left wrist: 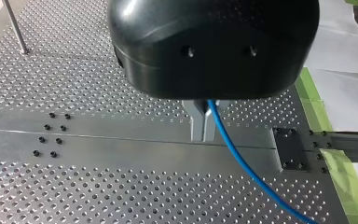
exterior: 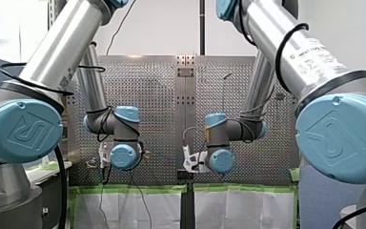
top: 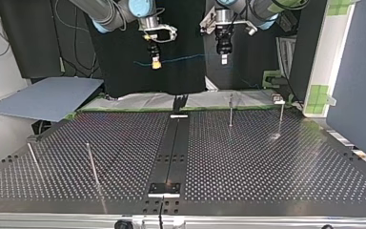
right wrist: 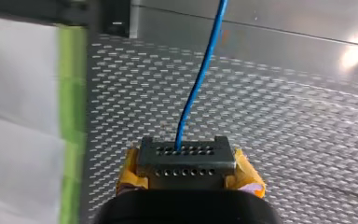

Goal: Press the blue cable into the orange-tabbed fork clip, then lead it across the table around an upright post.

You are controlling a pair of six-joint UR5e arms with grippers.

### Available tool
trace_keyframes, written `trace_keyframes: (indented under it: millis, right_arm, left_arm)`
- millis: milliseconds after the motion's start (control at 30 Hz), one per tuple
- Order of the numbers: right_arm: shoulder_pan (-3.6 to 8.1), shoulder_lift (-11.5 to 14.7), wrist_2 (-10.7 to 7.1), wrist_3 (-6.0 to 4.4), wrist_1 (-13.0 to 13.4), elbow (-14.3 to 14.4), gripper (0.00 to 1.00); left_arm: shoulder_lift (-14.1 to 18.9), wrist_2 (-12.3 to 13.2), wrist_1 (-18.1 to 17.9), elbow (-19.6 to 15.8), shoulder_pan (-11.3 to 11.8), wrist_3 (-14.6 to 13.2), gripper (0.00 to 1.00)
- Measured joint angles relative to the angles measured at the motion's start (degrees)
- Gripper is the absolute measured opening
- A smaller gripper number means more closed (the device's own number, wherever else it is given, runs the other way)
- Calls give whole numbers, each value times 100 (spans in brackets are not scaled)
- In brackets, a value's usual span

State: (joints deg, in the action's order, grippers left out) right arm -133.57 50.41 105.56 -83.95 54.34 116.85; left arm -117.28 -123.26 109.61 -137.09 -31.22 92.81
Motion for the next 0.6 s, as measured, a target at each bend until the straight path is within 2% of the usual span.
trace_keyframes:
  millis: [333, 467, 567, 600]
  right_arm:
    - [2, -121, 0, 0, -19, 1, 0]
    - [30, -97, 11, -11, -45, 9, 0]
    - [66, 17, 25, -106, -159, -23, 0]
    - [63, 82, 10, -167, -218, -31, 0]
  left_arm:
    - [-1, 1, 0, -1, 1, 1, 0]
    - [-67, 113, 111, -26, 34, 55, 0]
    - [16, 265, 267, -4, 69, 158, 0]
    - [58, 303, 317, -7, 78, 187, 0]
